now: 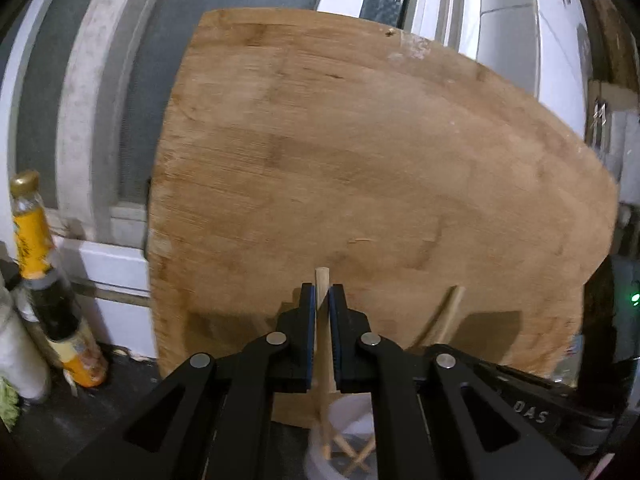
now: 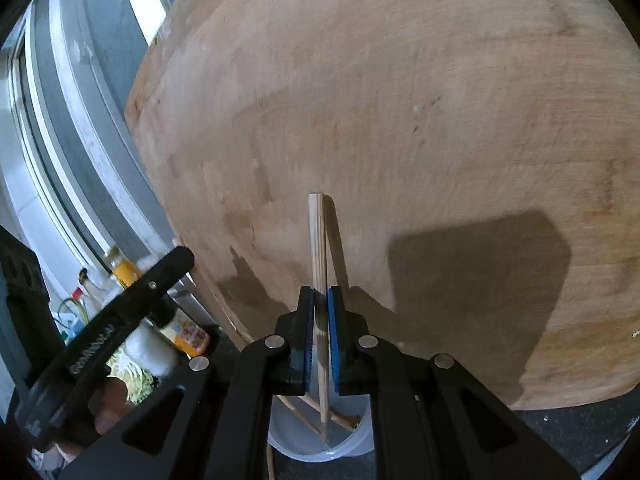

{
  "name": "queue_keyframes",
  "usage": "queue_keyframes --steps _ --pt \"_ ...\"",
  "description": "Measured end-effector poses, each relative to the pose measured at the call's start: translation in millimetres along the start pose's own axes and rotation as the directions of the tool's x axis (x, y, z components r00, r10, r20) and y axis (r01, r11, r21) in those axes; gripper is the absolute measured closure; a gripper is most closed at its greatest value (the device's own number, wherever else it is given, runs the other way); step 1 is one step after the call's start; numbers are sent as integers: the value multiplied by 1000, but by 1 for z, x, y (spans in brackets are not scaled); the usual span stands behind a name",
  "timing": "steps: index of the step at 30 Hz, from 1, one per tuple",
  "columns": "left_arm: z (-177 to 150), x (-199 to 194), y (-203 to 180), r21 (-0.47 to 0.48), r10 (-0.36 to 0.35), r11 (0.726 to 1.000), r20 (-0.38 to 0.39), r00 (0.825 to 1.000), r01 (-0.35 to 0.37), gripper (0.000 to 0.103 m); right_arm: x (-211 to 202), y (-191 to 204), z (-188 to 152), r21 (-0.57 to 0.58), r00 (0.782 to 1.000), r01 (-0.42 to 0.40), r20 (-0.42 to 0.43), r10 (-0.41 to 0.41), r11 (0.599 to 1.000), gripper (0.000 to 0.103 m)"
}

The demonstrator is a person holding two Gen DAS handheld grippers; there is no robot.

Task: Organize utensils
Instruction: 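Lower both chopsticks into the clear cup and open both tools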

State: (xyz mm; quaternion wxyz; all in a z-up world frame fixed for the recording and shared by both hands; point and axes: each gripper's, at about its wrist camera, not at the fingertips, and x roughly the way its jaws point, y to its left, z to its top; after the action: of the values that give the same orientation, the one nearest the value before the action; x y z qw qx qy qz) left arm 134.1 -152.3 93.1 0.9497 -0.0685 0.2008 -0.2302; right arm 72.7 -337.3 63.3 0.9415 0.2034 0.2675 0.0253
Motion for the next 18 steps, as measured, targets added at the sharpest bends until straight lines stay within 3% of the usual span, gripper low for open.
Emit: queue_keyframes --steps 4,11,13,15,18 --pt "-5 4 8 5 5 1000 -1 1000 -5 96 2 0 -1 1 1000 19 -17 -19 1000 95" --pt "-4 -2 15 7 -49 999 12 999 49 95 3 -4 -1 5 998 40 -58 -40 999 94" --pt "-3 -10 12 27 -61 998 23 998 61 93 3 -3 -1 -8 996 53 -68 -54 999 91" --pt "-3 -19 11 36 -65 997 31 997 64 91 1 3 -2 -32 995 68 -66 -70 997 81" --pt "-2 -33 17 31 -53 998 51 997 51 83 1 14 -6 -74 995 62 -75 -68 995 77"
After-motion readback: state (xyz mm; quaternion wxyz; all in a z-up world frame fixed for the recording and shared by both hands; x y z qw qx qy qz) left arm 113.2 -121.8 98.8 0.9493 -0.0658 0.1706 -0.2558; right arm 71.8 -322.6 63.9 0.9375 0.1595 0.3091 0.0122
